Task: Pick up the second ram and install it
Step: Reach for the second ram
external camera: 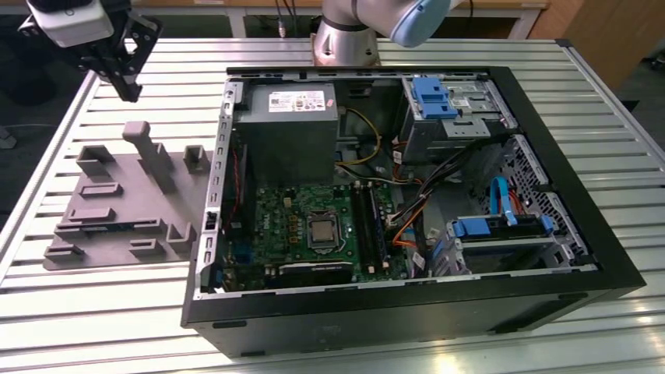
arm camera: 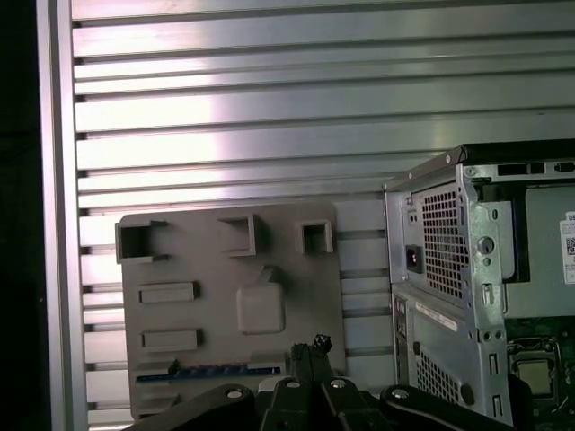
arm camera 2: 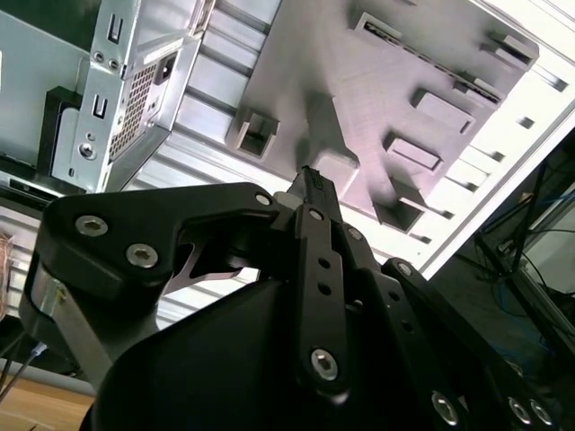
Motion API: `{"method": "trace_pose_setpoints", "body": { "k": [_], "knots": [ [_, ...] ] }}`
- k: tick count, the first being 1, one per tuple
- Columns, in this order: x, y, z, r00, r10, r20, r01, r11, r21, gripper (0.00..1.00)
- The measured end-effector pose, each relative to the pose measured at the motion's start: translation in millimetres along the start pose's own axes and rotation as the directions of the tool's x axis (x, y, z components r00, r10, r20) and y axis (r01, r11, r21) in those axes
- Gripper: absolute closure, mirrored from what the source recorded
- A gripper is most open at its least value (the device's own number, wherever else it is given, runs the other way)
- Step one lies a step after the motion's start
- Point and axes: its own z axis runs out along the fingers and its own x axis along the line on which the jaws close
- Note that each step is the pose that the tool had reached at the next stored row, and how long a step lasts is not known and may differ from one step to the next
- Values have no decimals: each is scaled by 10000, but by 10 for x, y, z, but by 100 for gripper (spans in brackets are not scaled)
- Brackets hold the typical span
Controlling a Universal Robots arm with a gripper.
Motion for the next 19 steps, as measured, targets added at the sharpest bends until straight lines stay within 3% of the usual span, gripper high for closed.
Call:
{"method": "trace_pose_setpoints", "body": {
  "k": [19],
  "knots": [
    [78,-8,52,9998,9,-203,-8,10000,15,89]
  ]
}}
